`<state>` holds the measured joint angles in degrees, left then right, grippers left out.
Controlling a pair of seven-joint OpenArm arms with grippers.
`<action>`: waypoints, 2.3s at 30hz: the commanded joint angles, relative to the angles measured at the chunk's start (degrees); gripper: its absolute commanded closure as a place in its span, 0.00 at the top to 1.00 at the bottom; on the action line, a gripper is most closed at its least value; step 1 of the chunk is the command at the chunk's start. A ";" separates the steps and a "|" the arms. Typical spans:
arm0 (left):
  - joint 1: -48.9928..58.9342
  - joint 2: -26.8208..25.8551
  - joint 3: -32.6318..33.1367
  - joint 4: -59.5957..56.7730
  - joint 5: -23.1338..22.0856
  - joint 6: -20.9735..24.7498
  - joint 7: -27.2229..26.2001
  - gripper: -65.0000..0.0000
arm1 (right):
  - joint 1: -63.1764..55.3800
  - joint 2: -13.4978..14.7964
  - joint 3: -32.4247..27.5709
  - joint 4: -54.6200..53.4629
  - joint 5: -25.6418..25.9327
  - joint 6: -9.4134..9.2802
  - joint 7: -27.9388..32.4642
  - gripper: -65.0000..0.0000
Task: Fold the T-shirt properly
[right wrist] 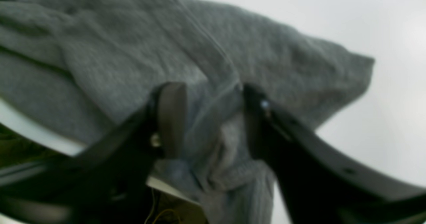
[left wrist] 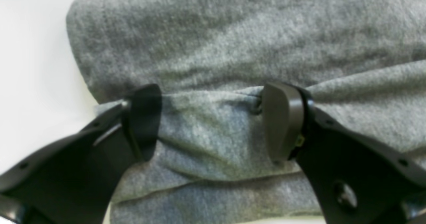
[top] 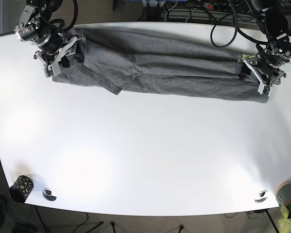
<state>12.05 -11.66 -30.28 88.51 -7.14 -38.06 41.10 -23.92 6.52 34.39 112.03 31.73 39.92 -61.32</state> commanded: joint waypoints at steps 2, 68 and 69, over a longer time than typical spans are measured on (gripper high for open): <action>0.03 -0.52 -0.09 0.77 2.17 0.31 1.93 0.68 | -0.56 0.55 2.49 0.63 -0.30 0.08 0.97 0.63; -2.08 -2.71 -11.43 -11.98 -28.60 -1.94 18.11 0.03 | 17.02 1.96 -15.97 -16.95 -7.42 0.08 1.32 0.75; -2.08 -2.71 -11.52 -11.89 -28.69 -1.94 18.11 0.00 | 17.02 1.96 -15.97 -16.95 -7.42 0.08 1.32 0.75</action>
<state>9.91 -13.85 -41.87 75.94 -37.36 -40.34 57.19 -7.38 7.94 18.28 94.32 23.92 39.92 -60.27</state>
